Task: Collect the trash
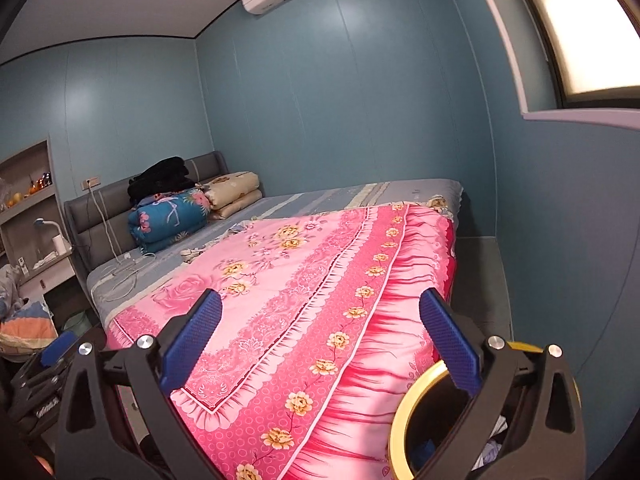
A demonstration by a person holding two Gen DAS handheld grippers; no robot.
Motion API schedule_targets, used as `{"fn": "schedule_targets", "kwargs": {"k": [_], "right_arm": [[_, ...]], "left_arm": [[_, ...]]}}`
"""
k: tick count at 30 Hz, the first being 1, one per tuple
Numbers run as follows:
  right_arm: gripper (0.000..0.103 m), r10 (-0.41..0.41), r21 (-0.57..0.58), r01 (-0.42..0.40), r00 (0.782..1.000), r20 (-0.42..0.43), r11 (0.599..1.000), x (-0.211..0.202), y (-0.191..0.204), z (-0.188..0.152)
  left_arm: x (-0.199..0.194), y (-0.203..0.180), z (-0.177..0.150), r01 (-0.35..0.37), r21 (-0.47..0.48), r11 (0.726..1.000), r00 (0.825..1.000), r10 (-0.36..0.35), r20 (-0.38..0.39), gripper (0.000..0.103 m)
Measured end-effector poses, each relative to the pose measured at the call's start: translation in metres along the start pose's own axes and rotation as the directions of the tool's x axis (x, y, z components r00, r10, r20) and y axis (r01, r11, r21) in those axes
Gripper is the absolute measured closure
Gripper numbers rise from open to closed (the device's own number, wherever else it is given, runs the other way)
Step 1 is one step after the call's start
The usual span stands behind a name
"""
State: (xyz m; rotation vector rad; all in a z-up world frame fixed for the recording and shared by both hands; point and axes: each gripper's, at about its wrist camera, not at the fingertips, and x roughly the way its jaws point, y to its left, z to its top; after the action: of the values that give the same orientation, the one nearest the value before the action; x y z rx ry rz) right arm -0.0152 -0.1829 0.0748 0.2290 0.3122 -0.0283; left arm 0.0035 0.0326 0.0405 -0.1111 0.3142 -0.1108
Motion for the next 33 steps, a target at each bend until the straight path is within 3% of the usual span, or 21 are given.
{"fn": "schedule_targets", "kwargs": {"k": [9, 33], "right_arm": [[0.008, -0.063, -0.025, 0.063, 0.998, 0.003, 0.998, -0.006, -0.002, -0.022], [0.008, -0.048, -0.048, 0.046, 0.998, -0.041, 0.998, 0.005, -0.002, -0.026]], "left_arm": [[-0.015, -0.011, -0.015, 0.002, -0.010, 1.000, 1.000, -0.002, -0.002, 0.008], [-0.019, -0.004, -0.014, -0.002, -0.043, 0.999, 1.000, 0.003, 0.014, 0.008]]}}
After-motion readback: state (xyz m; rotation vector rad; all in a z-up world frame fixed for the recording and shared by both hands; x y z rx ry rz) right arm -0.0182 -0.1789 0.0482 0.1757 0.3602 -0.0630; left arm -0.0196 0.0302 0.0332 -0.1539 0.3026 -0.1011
